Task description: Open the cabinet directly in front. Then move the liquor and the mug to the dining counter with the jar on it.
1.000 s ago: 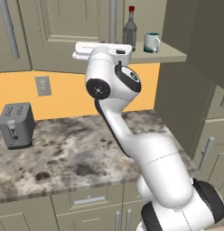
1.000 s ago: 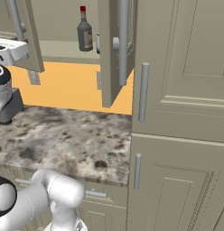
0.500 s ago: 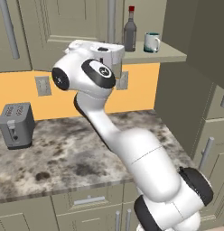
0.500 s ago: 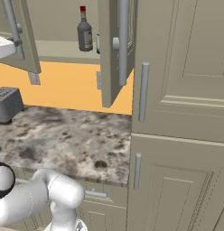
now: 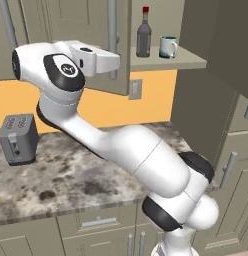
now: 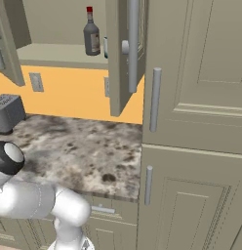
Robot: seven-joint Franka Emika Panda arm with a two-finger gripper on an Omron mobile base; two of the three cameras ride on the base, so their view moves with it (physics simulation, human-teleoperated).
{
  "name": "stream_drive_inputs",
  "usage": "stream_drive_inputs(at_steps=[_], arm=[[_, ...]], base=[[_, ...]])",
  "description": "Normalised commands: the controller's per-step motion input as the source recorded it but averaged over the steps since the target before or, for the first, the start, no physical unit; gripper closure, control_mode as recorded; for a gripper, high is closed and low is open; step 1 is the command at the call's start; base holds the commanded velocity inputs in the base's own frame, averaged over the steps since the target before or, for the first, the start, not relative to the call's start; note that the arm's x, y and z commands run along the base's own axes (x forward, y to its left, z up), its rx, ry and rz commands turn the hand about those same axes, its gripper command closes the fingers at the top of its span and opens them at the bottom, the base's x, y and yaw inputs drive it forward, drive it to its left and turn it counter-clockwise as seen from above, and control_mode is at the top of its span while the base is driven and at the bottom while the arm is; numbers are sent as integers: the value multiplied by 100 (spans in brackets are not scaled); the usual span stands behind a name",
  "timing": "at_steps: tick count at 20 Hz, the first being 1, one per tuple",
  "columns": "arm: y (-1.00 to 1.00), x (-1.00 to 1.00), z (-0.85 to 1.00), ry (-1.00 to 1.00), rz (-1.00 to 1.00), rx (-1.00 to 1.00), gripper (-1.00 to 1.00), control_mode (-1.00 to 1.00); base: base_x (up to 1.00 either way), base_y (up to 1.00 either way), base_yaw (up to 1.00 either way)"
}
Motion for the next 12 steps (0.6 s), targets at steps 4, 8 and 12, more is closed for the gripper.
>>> stream_drive_inputs(at_steps=[4,8,12], arm=[[25,-20,-8,-1,0,-1,-100,-100],[0,-41,-46,5,1,0,-100,-100],[0,-99,-100,3,7,-1,-100,-100]], base=[[0,0,0],[0,0,0],[0,0,0]])
